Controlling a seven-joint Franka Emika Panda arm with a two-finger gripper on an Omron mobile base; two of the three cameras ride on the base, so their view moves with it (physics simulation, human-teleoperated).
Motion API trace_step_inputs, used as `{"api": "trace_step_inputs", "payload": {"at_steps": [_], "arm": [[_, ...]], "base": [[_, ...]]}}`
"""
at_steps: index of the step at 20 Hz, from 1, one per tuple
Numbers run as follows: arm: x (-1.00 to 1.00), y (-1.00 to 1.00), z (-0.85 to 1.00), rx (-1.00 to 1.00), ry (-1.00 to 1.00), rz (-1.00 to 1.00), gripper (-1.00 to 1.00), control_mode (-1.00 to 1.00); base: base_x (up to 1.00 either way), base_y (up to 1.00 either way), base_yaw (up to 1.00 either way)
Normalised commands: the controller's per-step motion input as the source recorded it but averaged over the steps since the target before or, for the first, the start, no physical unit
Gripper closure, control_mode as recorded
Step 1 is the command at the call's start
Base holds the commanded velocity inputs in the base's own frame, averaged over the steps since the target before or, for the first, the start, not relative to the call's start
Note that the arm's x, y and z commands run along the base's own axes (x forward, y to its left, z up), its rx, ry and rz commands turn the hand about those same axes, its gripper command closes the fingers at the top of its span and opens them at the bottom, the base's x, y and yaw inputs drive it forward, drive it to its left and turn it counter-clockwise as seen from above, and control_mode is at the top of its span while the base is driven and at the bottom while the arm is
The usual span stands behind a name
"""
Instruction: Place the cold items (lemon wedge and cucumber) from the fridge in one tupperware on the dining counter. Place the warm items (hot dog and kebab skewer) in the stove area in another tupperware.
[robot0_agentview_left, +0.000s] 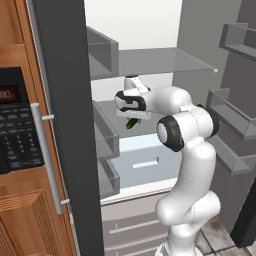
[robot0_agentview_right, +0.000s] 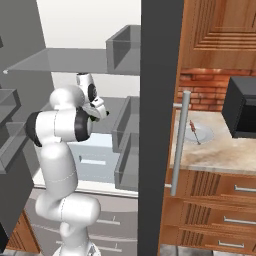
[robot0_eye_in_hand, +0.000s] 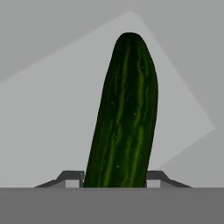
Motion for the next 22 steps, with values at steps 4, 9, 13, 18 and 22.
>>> {"api": "trace_step_inputs", "payload": {"at_steps": [4, 9, 13, 18, 22], "arm": [[0.0, -0.01, -0.24, 0.0, -0.04, 0.02, 1.0, -1.0], [0.0, -0.09, -0.29, 0.0, -0.19, 0.08, 1.0, -1.0], [-0.06, 0.0, -0.01, 0.02, -0.19, 0.13, 1.0, -1.0], [-0.32, -0.1, 0.0, 0.05, -0.11, 0.1, 1.0, -1.0], [-0.52, -0.12, 0.0, 0.03, -0.06, 0.07, 1.0, -1.0]], "base": [[0.0, 0.0, 0.0], [0.0, 0.0, 0.0], [0.0, 0.0, 0.0], [0.0, 0.0, 0.0], [0.0, 0.0, 0.0]]}}
